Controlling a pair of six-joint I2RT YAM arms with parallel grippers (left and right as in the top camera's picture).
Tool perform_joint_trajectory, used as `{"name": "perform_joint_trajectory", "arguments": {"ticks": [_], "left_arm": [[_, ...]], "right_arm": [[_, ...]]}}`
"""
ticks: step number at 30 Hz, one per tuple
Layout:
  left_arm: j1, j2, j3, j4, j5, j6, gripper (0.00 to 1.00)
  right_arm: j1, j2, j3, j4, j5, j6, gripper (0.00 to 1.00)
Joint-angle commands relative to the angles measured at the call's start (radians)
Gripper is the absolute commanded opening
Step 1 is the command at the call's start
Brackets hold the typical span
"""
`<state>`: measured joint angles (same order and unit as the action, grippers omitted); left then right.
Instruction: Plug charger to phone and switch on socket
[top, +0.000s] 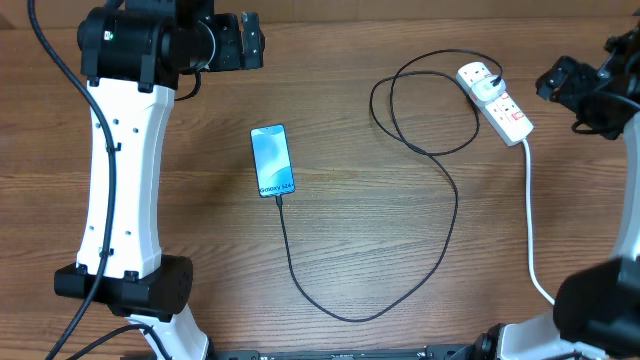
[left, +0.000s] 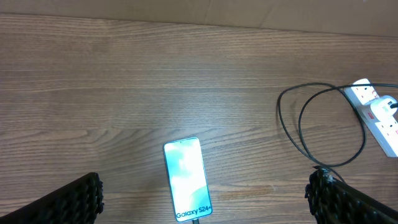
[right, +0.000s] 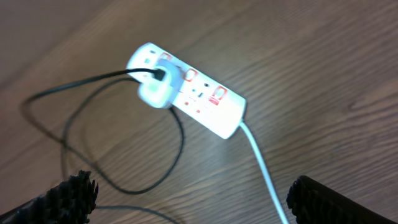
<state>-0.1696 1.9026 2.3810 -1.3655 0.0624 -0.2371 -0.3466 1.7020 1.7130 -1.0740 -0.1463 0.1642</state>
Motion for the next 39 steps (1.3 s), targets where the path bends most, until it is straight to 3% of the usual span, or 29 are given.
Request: {"name": "perform_joint_trajectory", "arguments": {"ticks": [1, 15, 28, 39], "left_arm": [[0.005, -0.011, 0.01, 0.001, -0.014, -0.003, 1.0], [0.005, -0.011, 0.01, 0.001, -0.014, -0.003, 1.0], [0.005, -0.011, 0.01, 0.001, -0.014, -0.003, 1.0], [0.005, -0.011, 0.01, 0.001, -0.014, -0.003, 1.0]], "right_arm": [[0.034, -0.107, 0.017, 0.003, -0.041, -0.014, 1.0], [0.241, -0.349, 0.017, -0.094, -0.032, -0.042, 1.0], [0.254, -0.553, 0.017, -0.179, -0.05, -0.035, 1.0], [0.254, -0.563, 0.016, -0.217, -0.049, -0.035, 1.0]]}}
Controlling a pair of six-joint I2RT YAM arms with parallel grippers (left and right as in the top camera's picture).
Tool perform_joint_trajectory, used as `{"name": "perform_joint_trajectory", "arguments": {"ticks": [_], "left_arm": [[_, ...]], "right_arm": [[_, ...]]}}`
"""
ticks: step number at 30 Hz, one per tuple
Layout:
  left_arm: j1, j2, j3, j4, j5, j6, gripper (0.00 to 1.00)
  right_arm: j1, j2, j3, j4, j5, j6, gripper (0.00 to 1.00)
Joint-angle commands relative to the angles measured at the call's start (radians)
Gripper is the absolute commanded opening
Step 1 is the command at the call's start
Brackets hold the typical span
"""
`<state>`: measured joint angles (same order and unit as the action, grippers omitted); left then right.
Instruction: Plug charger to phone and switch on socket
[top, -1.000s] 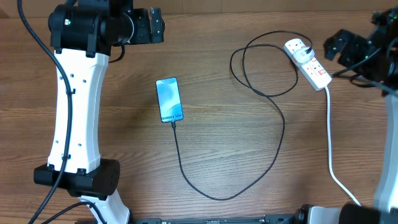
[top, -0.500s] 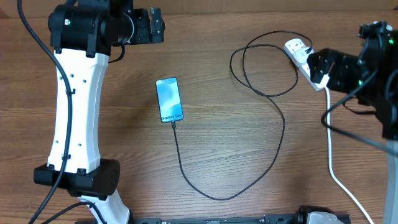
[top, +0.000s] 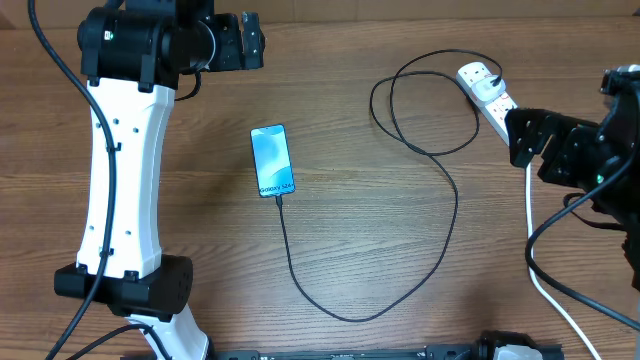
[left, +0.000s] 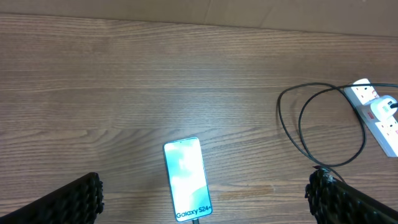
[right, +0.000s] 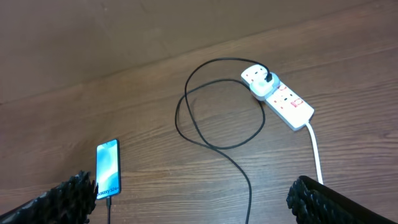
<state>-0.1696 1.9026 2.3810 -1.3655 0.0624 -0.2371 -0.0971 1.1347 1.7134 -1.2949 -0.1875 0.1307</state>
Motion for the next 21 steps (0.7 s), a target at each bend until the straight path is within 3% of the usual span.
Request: {"name": "perform_joint_trajectory", "arguments": {"ticks": [1, 21], "left_arm": [[0.005, -0.011, 0.01, 0.001, -0.014, -0.003, 1.0], [0.005, -0.011, 0.01, 0.001, -0.014, -0.003, 1.0]], "right_arm": [[0.004, 0.006, 0.016, 0.004, -0.004, -0.002, 1.0], [0.004, 0.009, 0.015, 0.006, 0.029, -0.005, 1.0]]}}
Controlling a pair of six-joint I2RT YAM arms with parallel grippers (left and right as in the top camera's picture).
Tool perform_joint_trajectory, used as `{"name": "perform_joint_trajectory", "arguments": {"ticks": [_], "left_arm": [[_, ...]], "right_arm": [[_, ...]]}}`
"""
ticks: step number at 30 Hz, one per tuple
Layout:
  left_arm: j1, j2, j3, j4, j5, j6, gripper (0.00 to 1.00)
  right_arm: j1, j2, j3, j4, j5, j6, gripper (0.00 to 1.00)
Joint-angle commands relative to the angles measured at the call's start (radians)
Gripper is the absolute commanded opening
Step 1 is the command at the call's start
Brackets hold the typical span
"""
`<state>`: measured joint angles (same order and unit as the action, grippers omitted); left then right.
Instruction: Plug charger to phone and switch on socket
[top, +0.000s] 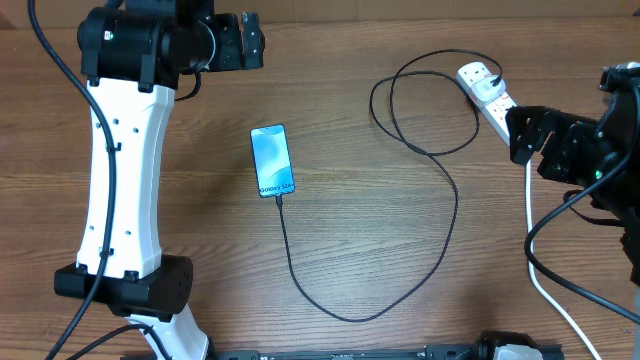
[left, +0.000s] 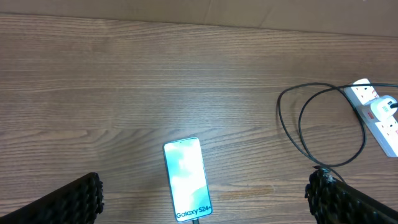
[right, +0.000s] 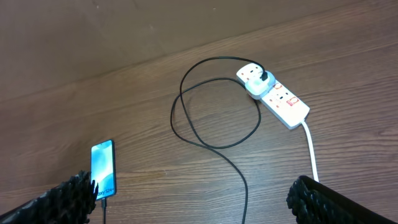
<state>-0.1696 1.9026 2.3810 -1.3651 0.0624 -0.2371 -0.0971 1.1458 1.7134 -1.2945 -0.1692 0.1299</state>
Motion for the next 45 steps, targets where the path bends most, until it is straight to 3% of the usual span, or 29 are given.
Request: {"name": "perform_joint_trajectory", "arguments": {"ticks": [1, 7, 12, 24, 45], "left_arm": [[0.005, -0.011, 0.01, 0.0, -0.014, -0.003, 1.0], [0.005, -0.011, 0.01, 0.0, -0.014, -0.003, 1.0], [0.005, -0.011, 0.01, 0.0, -0.014, -0.003, 1.0], [0.005, -0.011, 0.01, 0.0, -0.014, -0.003, 1.0], [0.005, -0.011, 0.01, 0.0, -0.014, -0.003, 1.0]], "right_arm": [[0.004, -0.002, 0.014, 0.006, 0.012, -0.005, 1.0], [0.006, -0.021, -0.005, 0.02, 0.011, -0.005, 1.0], [0.006, -0.085, -0.113, 0.143, 0.018, -0.004, 1.0], [0.103, -0.365, -0.62, 0.628, 0.103, -0.004, 1.0], [0.165, -0.825, -1.259, 1.19, 0.22, -0.004, 1.0]]}}
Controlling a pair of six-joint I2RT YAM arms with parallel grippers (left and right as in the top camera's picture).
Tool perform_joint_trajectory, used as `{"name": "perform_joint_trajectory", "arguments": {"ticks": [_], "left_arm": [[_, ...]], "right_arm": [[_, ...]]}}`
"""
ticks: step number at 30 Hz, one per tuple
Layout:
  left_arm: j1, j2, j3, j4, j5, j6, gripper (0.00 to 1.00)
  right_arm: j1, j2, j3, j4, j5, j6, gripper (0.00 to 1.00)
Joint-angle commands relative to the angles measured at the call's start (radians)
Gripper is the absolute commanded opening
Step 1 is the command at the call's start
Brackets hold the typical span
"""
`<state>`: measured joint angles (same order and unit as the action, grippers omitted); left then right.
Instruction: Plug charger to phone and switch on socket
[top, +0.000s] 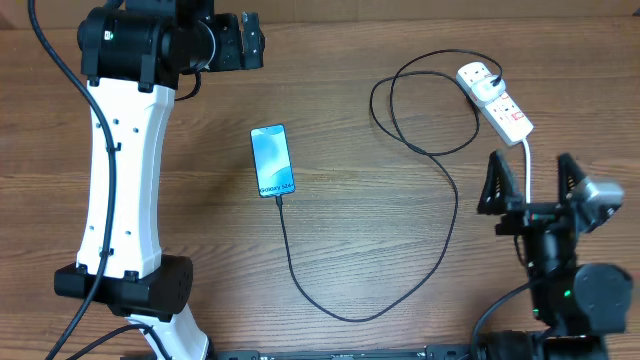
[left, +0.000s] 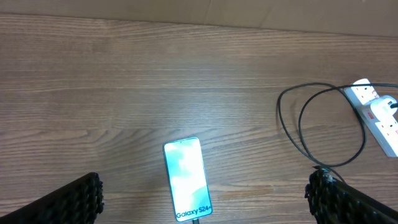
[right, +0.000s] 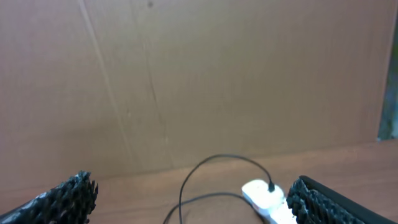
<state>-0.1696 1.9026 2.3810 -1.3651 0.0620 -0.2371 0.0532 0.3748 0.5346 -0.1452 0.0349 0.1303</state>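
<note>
The phone (top: 272, 160) lies face up mid-table with its screen lit, and the black charger cable (top: 440, 250) is plugged into its near end. The cable loops round to the white plug (top: 480, 72) seated in the white power strip (top: 497, 102) at the far right. My right gripper (top: 530, 185) hangs open and empty near the front right, well short of the strip (right: 264, 194). My left gripper (left: 204, 190) is open wide and empty, high over the far left, looking down on the phone (left: 186, 179).
The strip's white lead (top: 532, 240) runs toward the front edge past my right arm. A brown cardboard wall (right: 199, 74) stands behind the table. Bare wooden tabletop (top: 380, 200) lies between phone and strip.
My right arm has drawn back from beside the power strip to the front right, and its wrist camera now faces the back wall. The left arm, phone and cable are unchanged.
My right gripper was open close above the power strip. Later it stood back to the strip's near right, seeing the whole table, and stayed there. Now it is at the front right. The phone stayed lit with the cable in it.
</note>
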Motion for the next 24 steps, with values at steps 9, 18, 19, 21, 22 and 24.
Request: {"name": "perform_joint_trajectory", "arguments": {"ticks": [9, 18, 19, 21, 22, 24], "left_arm": [[0.005, -0.011, 0.01, 0.0, -0.014, -0.003, 1.0], [0.005, -0.011, 0.01, 0.0, -0.014, -0.003, 1.0], [0.005, -0.011, 0.01, 0.0, -0.014, -0.003, 1.0], [0.005, -0.011, 0.01, 0.0, -0.014, -0.003, 1.0], [0.005, -0.011, 0.01, 0.0, -0.014, -0.003, 1.0], [0.005, -0.011, 0.01, 0.0, -0.014, -0.003, 1.0]], "right_arm": [[0.025, -0.22, -0.302, 0.128, 0.016, -0.001, 1.0], [0.03, -0.36, -0.451, 0.145, 0.016, -0.001, 1.0], [0.034, -0.373, -0.47, 0.145, 0.016, -0.001, 1.0], [0.039, -0.373, -0.483, 0.141, 0.016, -0.001, 1.0], [0.04, -0.373, -0.485, 0.139, 0.016, -0.001, 1.0], [0.04, -0.373, -0.495, 0.137, 0.016, -0.001, 1.0]]}}
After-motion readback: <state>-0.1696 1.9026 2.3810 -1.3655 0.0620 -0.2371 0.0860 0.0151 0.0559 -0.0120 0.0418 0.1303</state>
